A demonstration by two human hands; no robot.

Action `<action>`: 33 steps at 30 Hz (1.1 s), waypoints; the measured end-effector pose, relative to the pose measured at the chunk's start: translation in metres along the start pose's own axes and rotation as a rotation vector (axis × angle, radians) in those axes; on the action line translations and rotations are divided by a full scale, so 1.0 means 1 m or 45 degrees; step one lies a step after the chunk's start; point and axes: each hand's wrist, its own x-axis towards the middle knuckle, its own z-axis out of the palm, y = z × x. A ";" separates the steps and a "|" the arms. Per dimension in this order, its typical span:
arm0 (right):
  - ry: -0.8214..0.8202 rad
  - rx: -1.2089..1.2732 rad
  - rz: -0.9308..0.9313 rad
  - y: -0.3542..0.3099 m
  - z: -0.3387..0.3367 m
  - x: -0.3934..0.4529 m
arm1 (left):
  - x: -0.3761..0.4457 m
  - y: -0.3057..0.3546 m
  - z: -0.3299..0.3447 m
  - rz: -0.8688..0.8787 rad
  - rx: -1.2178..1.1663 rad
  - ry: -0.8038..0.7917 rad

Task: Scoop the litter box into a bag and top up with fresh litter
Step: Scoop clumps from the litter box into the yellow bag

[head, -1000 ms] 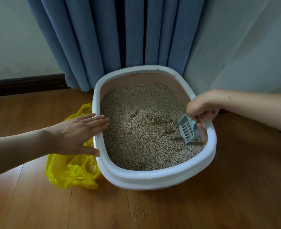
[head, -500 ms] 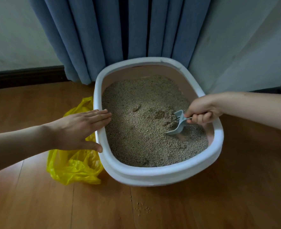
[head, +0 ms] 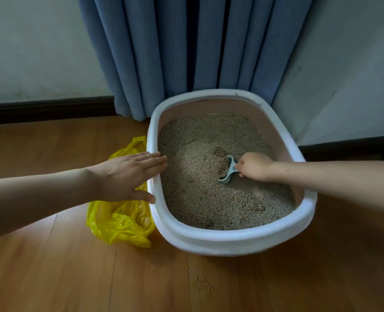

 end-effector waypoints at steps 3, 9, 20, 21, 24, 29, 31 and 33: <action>0.099 0.170 -0.085 0.017 0.017 -0.003 | -0.015 0.004 -0.006 -0.061 -0.008 -0.009; 0.062 0.468 -0.187 0.029 0.018 -0.021 | -0.034 0.017 -0.001 -0.157 -0.208 0.217; 0.215 0.505 -0.219 0.021 0.021 -0.042 | -0.021 0.075 0.030 0.147 -0.336 0.361; 0.229 0.531 -0.202 0.021 0.021 -0.042 | -0.021 0.076 0.034 0.161 -0.324 0.368; 0.220 0.521 -0.212 0.021 0.021 -0.043 | -0.022 0.077 0.041 0.177 -0.287 0.410; 0.240 0.543 -0.192 0.018 0.021 -0.044 | -0.022 0.077 0.044 0.170 -0.269 0.459; 0.242 0.499 -0.202 0.017 0.021 -0.043 | -0.023 0.077 0.045 0.167 -0.280 0.460; 0.194 0.457 -0.236 0.015 0.023 -0.045 | -0.022 0.077 0.045 0.166 -0.288 0.462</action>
